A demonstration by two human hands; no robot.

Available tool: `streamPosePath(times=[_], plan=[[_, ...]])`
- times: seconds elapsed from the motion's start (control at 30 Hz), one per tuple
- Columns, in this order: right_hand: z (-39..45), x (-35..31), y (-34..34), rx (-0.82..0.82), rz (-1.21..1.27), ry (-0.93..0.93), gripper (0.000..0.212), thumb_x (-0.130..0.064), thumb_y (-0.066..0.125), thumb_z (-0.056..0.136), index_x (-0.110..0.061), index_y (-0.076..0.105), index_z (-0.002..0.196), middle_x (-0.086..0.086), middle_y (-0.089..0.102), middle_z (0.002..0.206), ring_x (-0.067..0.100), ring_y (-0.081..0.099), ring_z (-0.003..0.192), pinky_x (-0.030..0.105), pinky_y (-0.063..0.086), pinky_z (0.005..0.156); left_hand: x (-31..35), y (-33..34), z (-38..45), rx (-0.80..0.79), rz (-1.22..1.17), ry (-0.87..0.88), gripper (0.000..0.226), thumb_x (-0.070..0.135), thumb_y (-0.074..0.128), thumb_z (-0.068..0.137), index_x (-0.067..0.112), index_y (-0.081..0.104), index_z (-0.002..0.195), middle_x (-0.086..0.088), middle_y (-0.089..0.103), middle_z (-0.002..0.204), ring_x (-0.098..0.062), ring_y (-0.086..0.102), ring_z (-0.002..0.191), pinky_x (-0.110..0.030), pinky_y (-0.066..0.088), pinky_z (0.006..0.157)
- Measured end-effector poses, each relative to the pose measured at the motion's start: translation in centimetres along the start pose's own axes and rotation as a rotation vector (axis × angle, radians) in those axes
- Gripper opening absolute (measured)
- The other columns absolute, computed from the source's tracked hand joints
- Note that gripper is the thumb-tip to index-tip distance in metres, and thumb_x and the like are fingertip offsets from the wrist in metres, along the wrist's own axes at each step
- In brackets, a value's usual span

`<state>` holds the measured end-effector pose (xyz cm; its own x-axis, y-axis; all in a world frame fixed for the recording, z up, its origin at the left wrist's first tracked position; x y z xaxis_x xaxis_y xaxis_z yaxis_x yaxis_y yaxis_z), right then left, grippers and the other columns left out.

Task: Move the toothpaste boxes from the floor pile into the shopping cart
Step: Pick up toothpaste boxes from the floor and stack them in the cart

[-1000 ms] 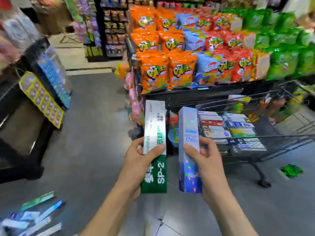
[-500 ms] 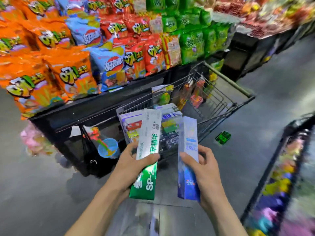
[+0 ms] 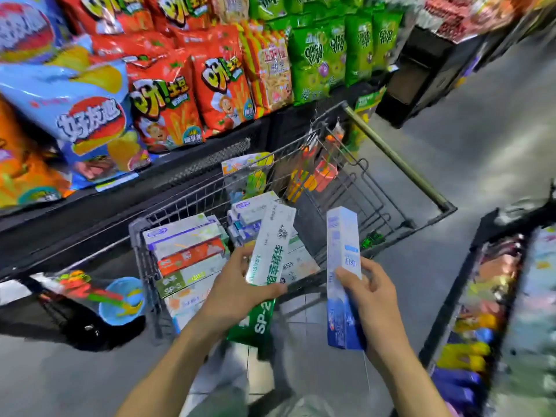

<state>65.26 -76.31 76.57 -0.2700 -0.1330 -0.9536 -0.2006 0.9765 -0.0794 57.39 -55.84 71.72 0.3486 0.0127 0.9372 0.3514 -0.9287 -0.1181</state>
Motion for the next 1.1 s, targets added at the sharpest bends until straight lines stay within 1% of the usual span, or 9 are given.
streamPosePath(times=[0.1,0.23,0.37,0.47,0.53,0.6,0.73,0.93,1.1], plan=[[5.9,-0.2,-0.2,-0.029,-0.071,-0.010,0.021,-0.008,0.068,0.092,-0.015,0.062,0.111,0.004,0.076,0.093,0.017,0.070,0.077,0.024,0.052,0.064,0.0,0.5,5.3,0.011,0.117,0.016,0.070,0.024,0.091,0.071,0.038,0.049,0.125,0.023,0.057,0.109,0.016,0.057,0.090,-0.004,0.044,0.068],[14.5,0.3,-0.2,-0.104,-0.202,-0.028,0.017,-0.008,0.068,0.091,-0.017,0.065,0.105,-0.004,0.075,0.093,0.009,0.069,0.081,0.021,0.049,0.069,-1.1,1.6,12.9,0.045,0.441,0.031,0.071,0.043,0.086,0.072,0.039,0.052,0.135,0.001,0.049,0.111,-0.013,0.046,0.103,-0.029,0.043,0.086],[22.8,1.5,-0.2,-0.224,-0.244,0.038,0.021,-0.006,0.063,0.093,-0.015,0.064,0.113,0.000,0.074,0.098,0.009,0.069,0.075,0.018,0.050,0.061,-2.9,2.9,19.6,-0.031,0.599,-0.037,0.060,0.053,0.077,0.074,0.035,0.055,0.127,0.008,0.048,0.099,-0.016,0.047,0.095,-0.032,0.037,0.075],[28.0,3.2,-0.2,-0.297,-0.246,0.116,0.024,-0.002,0.060,0.095,-0.016,0.062,0.115,0.002,0.073,0.104,0.015,0.070,0.087,0.020,0.052,0.068,-4.6,3.7,23.4,-0.027,0.688,-0.089,0.068,0.059,0.073,0.072,0.031,0.053,0.131,0.018,0.053,0.090,-0.010,0.055,0.082,-0.028,0.045,0.066],[30.6,4.3,0.1,-0.351,-0.268,0.163,0.024,-0.005,0.061,0.096,-0.024,0.063,0.111,-0.003,0.073,0.105,0.013,0.071,0.092,0.023,0.054,0.071,-5.9,4.4,25.7,-0.025,0.813,-0.078,0.069,0.058,0.070,0.074,0.033,0.049,0.135,0.019,0.047,0.081,-0.009,0.051,0.080,-0.026,0.038,0.059],[32.8,5.5,0.6,-0.401,-0.287,0.189,0.025,-0.008,0.066,0.093,-0.028,0.062,0.108,-0.007,0.072,0.104,0.007,0.070,0.089,0.021,0.055,0.070,-7.7,5.1,27.8,-0.064,0.878,-0.057,0.069,0.062,0.064,0.074,0.032,0.049,0.135,0.013,0.051,0.089,-0.017,0.052,0.094,-0.031,0.038,0.066],[36.0,8.1,2.3,-0.428,-0.341,0.202,0.032,-0.010,0.075,0.086,-0.029,0.060,0.106,-0.007,0.070,0.104,0.010,0.069,0.090,0.029,0.057,0.075,-13.1,5.9,32.3,-0.181,0.954,-0.073,0.084,0.058,0.069,0.076,0.019,0.043,0.146,-0.010,0.053,0.128,-0.031,0.048,0.122,-0.040,0.041,0.101],[38.5,12.4,4.4,-0.458,-0.374,0.191,0.029,-0.005,0.075,0.085,-0.019,0.063,0.107,-0.010,0.074,0.095,0.010,0.070,0.085,0.019,0.054,0.068,-19.0,6.5,37.5,-0.298,1.145,0.043,0.081,0.047,0.071,0.078,0.008,0.044,0.145,-0.014,0.049,0.134,-0.033,0.044,0.123,-0.042,0.039,0.107],[39.5,14.2,4.6,-0.470,-0.423,0.150,0.030,-0.005,0.077,0.084,-0.017,0.064,0.109,-0.008,0.075,0.095,0.006,0.069,0.082,0.014,0.051,0.066,-22.1,5.6,38.1,-0.188,1.139,0.194,0.080,0.044,0.074,0.078,0.008,0.046,0.144,-0.013,0.053,0.121,-0.032,0.049,0.108,-0.046,0.047,0.093]])
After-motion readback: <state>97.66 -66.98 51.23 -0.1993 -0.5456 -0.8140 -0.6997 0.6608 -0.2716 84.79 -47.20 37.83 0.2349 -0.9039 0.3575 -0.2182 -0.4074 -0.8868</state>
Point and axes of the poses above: each hand's wrist, its own z-axis towards the middle knuckle, its own y-axis out of the palm, x = y × z, the point moved 3 cm from there along z, towards the middle knuckle
